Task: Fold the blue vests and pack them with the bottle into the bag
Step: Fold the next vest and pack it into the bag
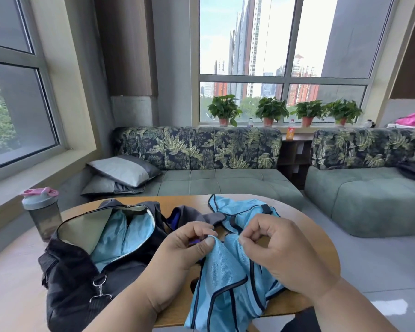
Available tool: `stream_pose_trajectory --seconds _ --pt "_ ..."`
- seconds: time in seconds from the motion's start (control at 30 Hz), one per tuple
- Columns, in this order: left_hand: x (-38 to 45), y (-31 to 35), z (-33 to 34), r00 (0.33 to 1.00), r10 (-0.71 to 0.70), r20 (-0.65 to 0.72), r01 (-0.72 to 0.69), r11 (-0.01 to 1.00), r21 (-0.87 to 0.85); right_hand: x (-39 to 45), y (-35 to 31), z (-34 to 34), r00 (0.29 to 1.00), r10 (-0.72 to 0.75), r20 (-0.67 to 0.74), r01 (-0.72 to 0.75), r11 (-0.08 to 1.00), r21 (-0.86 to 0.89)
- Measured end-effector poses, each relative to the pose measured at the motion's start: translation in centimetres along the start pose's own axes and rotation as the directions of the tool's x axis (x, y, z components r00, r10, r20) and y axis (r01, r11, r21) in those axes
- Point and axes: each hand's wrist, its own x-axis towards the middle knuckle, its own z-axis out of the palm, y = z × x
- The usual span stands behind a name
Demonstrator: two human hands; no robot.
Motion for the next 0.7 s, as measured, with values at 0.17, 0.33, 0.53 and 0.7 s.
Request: stream_pose_trajectory --seconds 0.17,0.33,0.53,0.7 --pt "-0.3 -0.2 0.5 0.989 -0.046 0.141 0.043 0.999 0.029 0.0 -0.3 0.1 0.994 -0.015 0.105 0.006 0.996 0.091" --pt "-0.4 -0.9 0.5 0.98 -0.11 0.167 0.115 0.993 -0.021 -0.2 -0.4 -0.2 0.996 -0.022 0.081 0.011 0.991 0.134" --pt "-0.3 -1.0 0.3 1.0 0.005 -0.011 -0.004 0.998 0.068 0.0 0.4 -0.8 0.996 0.054 0.077 -0.062 0.992 0.107" --pt "-0.2 -0.6 -0.1 0.999 0.031 -0.033 -0.029 0.997 0.077 -0.2 -0.8 -1.5 0.971 0.173 0.166 -0.157 0.982 -0.101"
